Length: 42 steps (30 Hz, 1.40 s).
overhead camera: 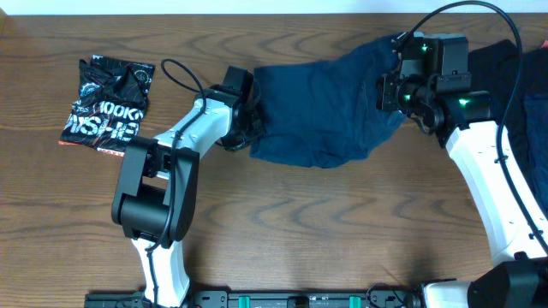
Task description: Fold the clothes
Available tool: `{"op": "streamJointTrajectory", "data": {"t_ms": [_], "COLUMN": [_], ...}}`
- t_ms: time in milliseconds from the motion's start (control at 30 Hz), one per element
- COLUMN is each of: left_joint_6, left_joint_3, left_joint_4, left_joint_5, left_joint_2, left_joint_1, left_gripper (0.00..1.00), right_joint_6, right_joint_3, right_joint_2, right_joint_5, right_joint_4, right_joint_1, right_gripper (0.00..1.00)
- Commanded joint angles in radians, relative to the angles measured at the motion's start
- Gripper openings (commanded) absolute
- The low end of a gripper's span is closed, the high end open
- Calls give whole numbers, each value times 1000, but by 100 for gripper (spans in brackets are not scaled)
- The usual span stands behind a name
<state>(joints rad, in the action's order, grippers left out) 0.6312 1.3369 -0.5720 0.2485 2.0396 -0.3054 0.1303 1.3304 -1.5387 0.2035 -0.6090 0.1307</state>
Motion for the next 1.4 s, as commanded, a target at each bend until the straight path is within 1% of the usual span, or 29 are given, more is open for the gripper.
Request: {"op": "streamJointTrajectory", "data": {"t_ms": [0, 133, 300, 400, 700, 900, 1133, 1300, 1367], "left_joint_6": [6, 37, 78, 97, 125, 134, 122, 100, 96], "left_joint_3": [-10, -10, -10, -10, -10, -10, -9, -9, -9], "left_joint_4": [-55, -131, -153, -154, -162, -152, -153, -196, -224], "left_joint_5": [39, 39, 39, 39, 32, 28, 27, 27, -9], "left_joint_2": [31, 31, 31, 31, 31, 31, 27, -11, -41], "left_joint_1": [-45, -103, -181, -220, -308, -311, -296, -245, -220], "left_gripper": [6, 6, 6, 6, 6, 6, 6, 12, 13], "right_joint_6": [11, 11, 14, 16, 129, 128, 135, 118, 116], "right_joint_3": [29, 29, 29, 29, 29, 29, 29, 29, 29], "right_joint_2": [-3, -5, -14, -38, -159, -209, -230, -230, -230], "right_joint_5": [-32, -31, 11, 10, 11, 2, 4, 6, 8], "right_joint_4": [21, 57, 64, 64, 106, 98, 37, -20, -18], "right_joint_1": [7, 7, 31, 68, 210, 305, 335, 335, 335], "right_gripper": [1, 1, 1, 1, 1, 1, 1, 1, 1]}}
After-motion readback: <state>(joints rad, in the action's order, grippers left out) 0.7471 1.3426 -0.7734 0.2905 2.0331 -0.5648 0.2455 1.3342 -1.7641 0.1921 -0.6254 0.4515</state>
